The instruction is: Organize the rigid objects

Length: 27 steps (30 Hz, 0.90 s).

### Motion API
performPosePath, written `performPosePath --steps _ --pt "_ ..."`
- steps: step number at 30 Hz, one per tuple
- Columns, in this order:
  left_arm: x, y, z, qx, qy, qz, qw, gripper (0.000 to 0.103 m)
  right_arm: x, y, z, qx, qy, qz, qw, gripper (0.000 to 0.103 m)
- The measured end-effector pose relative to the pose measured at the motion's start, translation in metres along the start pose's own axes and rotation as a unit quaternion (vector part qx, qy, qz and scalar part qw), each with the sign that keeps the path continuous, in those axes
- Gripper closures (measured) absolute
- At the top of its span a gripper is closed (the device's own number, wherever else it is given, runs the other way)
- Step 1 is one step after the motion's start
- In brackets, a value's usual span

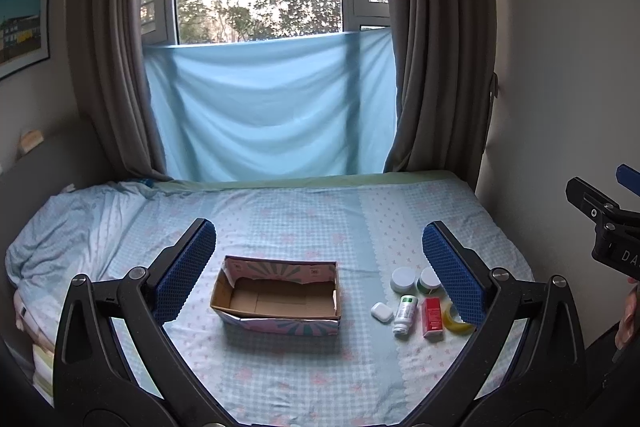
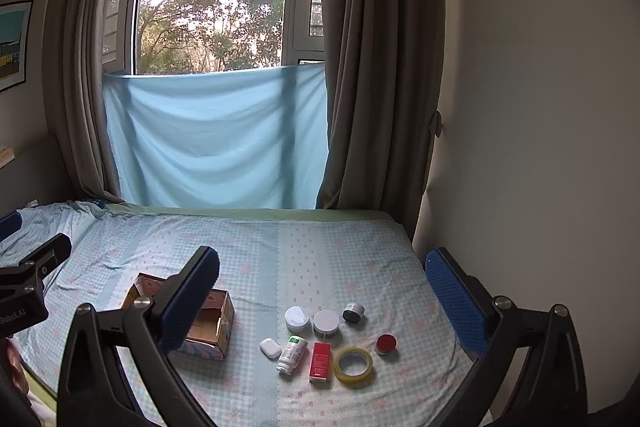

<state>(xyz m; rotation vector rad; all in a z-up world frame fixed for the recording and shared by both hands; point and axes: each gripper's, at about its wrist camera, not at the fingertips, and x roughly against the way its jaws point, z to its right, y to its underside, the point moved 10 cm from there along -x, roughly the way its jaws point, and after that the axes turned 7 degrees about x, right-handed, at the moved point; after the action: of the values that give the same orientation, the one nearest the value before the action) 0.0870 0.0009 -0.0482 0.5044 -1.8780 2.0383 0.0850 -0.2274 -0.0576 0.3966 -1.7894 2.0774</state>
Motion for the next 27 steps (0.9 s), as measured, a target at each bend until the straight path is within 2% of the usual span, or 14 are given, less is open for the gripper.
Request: performPosePath --steps 18,23,27 --pt "-0.013 -0.001 0.005 -0.014 0.011 -0.010 0.9998 0.000 -0.004 0.000 -0.005 0.000 -0.004 -0.001 1.000 0.000" --pt "-0.043 0.007 0.015 -0.019 0.044 -0.046 0.9978 0.000 -0.012 0.002 -0.004 0.001 0.005 -0.014 1.000 0.000" --pt "-0.085 0.025 0.030 -0.045 0.064 -0.081 0.9936 0.000 -0.028 0.023 0.004 -0.008 0.023 -0.035 0.999 0.000"
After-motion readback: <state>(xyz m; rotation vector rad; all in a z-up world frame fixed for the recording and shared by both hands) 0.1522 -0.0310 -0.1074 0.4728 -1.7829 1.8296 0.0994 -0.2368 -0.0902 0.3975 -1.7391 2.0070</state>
